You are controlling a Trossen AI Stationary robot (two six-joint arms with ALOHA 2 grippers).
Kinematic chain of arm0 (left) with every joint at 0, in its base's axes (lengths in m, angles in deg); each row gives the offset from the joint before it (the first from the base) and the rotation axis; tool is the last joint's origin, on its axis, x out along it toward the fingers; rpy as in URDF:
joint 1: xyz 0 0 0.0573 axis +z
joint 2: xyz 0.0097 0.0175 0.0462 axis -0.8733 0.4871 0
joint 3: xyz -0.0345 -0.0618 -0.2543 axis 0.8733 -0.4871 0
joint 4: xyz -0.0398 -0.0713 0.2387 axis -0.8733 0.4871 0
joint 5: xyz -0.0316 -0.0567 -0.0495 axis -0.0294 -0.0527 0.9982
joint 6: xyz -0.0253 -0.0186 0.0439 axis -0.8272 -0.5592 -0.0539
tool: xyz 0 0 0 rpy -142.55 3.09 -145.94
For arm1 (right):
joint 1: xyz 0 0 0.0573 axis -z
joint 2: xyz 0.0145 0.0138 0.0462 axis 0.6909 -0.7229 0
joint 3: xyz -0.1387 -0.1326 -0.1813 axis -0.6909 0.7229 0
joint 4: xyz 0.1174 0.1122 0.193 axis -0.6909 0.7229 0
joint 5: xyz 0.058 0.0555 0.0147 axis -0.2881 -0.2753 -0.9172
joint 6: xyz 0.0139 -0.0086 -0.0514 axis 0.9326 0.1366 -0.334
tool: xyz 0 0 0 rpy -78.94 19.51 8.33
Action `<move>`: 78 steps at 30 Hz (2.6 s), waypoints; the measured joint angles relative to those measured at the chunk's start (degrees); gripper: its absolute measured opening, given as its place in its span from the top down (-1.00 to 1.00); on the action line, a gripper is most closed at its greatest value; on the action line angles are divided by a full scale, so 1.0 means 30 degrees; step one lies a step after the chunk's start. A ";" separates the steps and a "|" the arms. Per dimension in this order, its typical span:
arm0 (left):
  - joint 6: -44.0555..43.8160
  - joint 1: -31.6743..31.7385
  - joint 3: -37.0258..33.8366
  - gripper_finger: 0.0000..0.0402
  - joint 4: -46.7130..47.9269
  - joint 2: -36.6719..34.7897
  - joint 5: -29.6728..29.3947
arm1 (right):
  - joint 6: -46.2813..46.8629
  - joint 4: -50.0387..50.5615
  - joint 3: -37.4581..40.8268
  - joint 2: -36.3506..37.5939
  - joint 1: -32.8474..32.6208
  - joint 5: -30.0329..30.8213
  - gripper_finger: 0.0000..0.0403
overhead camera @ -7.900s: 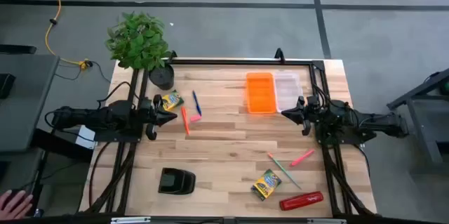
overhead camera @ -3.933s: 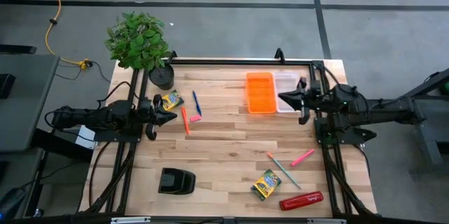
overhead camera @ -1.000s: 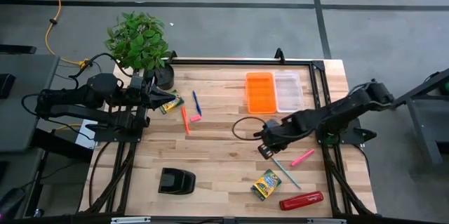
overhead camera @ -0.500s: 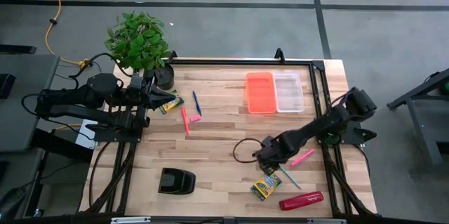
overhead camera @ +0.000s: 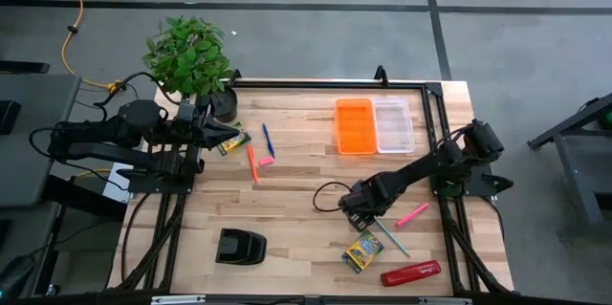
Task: Pack school essentials
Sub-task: Put the blue pencil into the orange supply box
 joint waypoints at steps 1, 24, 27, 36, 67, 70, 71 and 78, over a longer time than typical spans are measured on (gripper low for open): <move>0.0005 0.0000 0.0000 1.00 0.0001 0.0000 0.0000 | -0.0076 -0.0001 0.0000 -0.0135 0.0042 -0.0134 0.26; 0.0000 -0.0002 0.0000 1.00 0.0000 0.0000 -0.0096 | -0.2179 0.0547 -0.0015 -0.0665 0.0271 -0.0172 0.96; 0.0007 0.0000 0.0000 1.00 0.0000 0.0000 -0.0102 | -0.2505 0.0557 -0.0015 -0.0663 0.0271 -0.0145 0.92; 0.0007 0.0000 0.0000 1.00 0.0000 0.0000 -0.0189 | -0.4240 0.0641 -0.0007 0.0552 0.0275 -0.0760 0.98; -0.0492 0.0005 -0.0015 1.00 -0.0893 0.3129 -0.0496 | -1.6488 -1.7901 -0.0007 0.8514 0.8187 0.1364 1.00; -0.0495 0.0003 -0.0015 1.00 -0.2457 0.3639 0.0796 | -1.6978 -1.7876 -0.0007 0.9501 0.8127 0.1269 1.00; -0.0499 0.0000 -0.0015 1.00 -0.2895 0.3753 0.1057 | -1.7111 -1.7885 -0.0007 0.9853 0.8081 0.1209 1.00; -0.0495 -0.0007 -0.0015 1.00 -0.3713 0.4010 0.1271 | -1.7418 -1.7777 -0.0007 1.1231 0.8008 0.0830 1.00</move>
